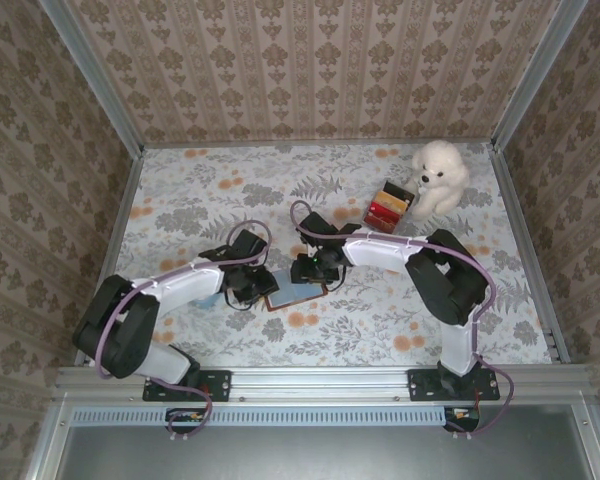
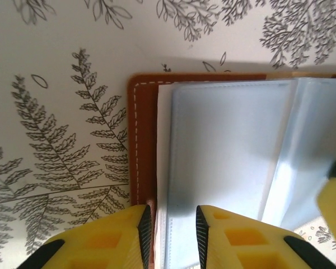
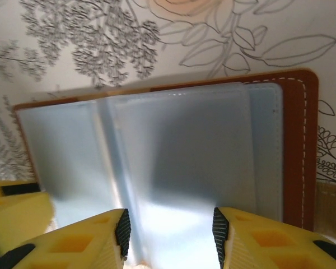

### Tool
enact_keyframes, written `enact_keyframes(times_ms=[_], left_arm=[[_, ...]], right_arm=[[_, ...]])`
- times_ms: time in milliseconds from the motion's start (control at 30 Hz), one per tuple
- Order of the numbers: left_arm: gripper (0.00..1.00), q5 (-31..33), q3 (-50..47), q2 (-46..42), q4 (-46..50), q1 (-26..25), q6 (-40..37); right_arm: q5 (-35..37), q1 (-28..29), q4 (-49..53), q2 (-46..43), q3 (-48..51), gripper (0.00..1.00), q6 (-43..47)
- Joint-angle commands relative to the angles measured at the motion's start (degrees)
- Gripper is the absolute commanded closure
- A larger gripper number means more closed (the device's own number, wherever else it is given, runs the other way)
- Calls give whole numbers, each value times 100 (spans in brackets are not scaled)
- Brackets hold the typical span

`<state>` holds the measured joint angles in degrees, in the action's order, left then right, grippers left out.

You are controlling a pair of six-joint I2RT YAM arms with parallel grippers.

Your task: Take the credit cards out of the card holder

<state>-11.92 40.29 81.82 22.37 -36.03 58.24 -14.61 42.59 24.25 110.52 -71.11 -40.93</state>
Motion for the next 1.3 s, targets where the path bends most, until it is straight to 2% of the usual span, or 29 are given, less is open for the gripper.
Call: enact_keyframes(times_ms=[0,267,633,867,1267], left_arm=[[68,147,107,-383,82,-30,-212],[72,-42,-158,-581,-475,-22,-243],[72,100,-47,-126,-161,-30,-125],[73,-51,-72,59,-335,-27,-150],[67,101,53,189,-81,-26,-278]], right_arm=[[103,-30,95,185,148,53,-38],[64,-40,54,236,205,53,-65],[37,-50,37,252,258,53,-82],[11,-49,36,284,260,54,-89],[11,-49,36,347,282,54,-91]])
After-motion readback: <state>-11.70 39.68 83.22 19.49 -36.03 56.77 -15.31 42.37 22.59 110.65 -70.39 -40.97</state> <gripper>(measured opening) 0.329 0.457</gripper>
